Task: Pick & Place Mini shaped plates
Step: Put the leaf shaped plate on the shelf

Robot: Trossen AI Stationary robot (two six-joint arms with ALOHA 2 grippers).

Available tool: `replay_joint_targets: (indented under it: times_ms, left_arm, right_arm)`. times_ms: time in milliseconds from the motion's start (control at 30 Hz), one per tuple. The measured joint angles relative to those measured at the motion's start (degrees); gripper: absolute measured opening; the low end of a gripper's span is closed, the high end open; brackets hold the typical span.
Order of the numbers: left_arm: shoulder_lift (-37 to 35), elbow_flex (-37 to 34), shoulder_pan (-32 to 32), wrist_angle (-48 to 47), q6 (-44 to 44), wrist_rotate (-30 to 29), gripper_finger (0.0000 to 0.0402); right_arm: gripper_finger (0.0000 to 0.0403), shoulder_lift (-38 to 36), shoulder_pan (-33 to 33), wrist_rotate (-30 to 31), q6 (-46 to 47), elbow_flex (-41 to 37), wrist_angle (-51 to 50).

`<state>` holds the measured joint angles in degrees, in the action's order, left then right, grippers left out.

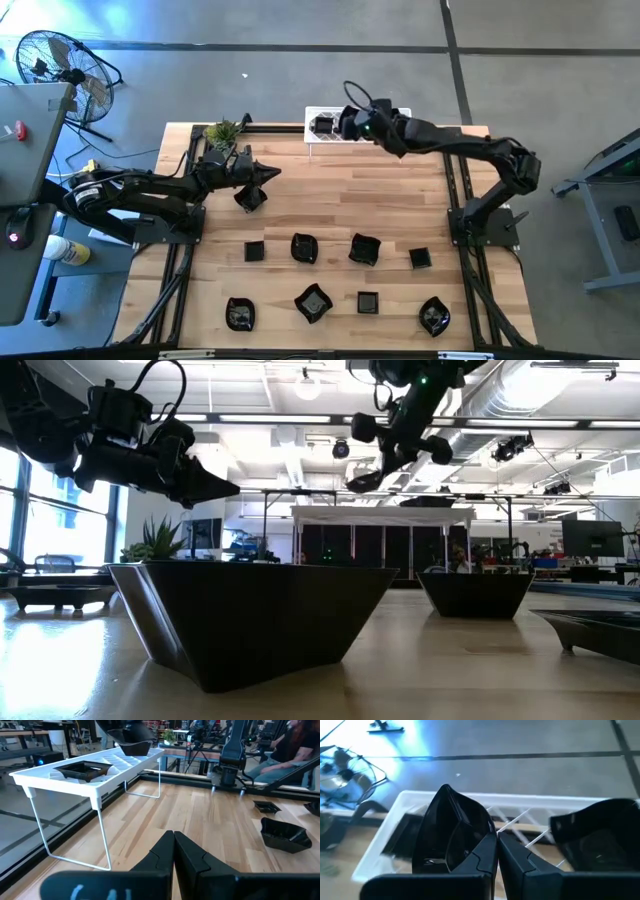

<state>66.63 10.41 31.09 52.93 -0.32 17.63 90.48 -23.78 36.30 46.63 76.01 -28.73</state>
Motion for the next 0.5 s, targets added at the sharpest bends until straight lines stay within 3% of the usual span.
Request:
replay_joint_targets:
  times_ms: [500]
  left_arm:
    - [0.0,0.0,0.0,0.0,0.0,-0.1,0.0004]
  right_arm:
    - [0.0011,2.0,-3.6,-4.1,-0.2,0.0,-0.1]
